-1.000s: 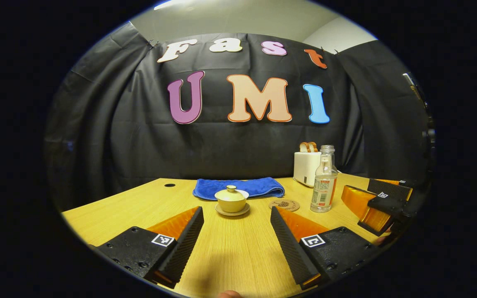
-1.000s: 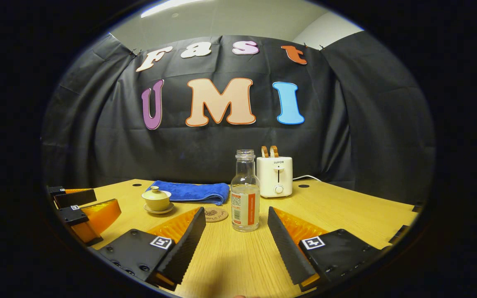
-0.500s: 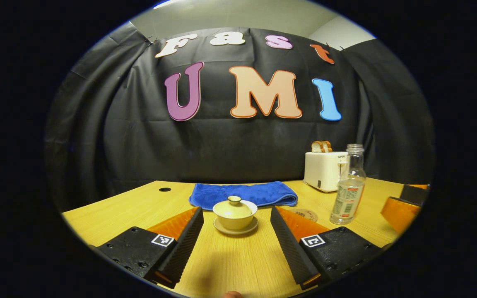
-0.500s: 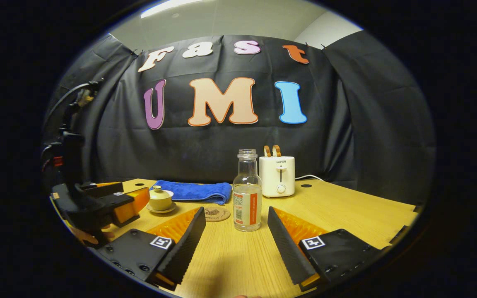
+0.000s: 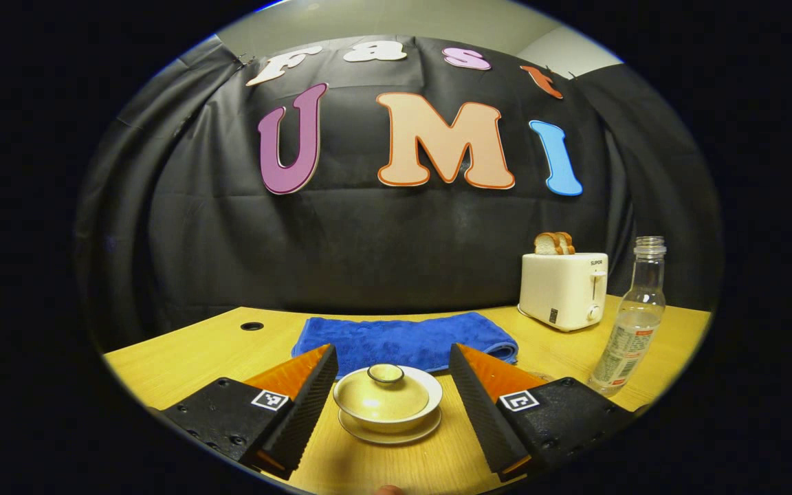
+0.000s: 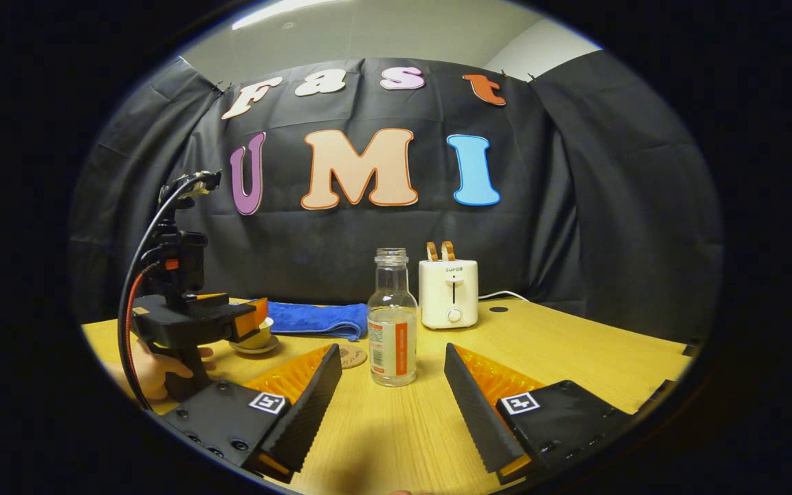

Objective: Open the teacup lid with one hand, grasp the water bottle and pour water into the teacup with the other hand; after pouring, place the water bottle on the coaster and then close the teacup lid.

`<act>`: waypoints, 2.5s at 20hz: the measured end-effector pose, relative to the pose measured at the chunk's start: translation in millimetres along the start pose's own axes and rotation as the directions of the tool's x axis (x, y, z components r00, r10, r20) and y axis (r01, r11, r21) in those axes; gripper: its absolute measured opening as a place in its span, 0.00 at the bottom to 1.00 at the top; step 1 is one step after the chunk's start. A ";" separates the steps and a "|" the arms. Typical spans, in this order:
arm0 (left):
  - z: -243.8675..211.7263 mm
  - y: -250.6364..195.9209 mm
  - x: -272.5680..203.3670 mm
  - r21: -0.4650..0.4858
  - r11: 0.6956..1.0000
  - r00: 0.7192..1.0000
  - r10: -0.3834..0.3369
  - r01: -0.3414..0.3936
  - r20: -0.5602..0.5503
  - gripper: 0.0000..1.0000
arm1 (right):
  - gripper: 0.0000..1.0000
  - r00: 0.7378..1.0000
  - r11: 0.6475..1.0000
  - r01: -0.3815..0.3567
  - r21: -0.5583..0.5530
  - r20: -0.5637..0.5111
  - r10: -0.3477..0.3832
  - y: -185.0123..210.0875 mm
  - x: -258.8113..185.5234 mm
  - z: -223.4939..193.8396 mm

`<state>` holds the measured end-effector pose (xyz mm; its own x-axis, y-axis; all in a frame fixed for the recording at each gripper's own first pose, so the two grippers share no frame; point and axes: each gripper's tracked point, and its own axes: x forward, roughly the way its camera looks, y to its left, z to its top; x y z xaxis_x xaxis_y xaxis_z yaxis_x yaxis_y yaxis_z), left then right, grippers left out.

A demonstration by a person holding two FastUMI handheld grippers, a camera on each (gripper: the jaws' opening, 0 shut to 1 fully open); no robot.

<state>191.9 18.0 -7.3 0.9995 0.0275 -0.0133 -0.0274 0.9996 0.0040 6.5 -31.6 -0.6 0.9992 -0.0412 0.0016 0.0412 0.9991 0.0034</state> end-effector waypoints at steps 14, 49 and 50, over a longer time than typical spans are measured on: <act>-16.3 -6.9 10.5 0.045 0.999 0.994 -0.023 0.028 -0.105 0.95 | 0.94 0.999 0.999 0.040 -0.003 0.001 -0.040 -23.9 2.8 0.8; -2.1 13.9 -18.8 -0.010 1.000 1.000 0.022 -0.022 -0.005 0.24 | 0.96 1.000 1.000 0.009 -0.003 0.000 -0.009 -14.7 15.3 -2.1; -2.2 14.3 -25.0 -0.009 1.000 1.000 0.016 -0.016 -0.002 0.24 | 0.99 1.000 1.000 0.002 -0.002 0.000 -0.002 -12.8 18.9 -3.0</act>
<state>166.5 31.6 -9.1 0.9990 0.0430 -0.0157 -0.0431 0.9991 -0.0049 24.9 -45.2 -3.6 0.9991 -0.0429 0.0016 0.0429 0.9991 0.0017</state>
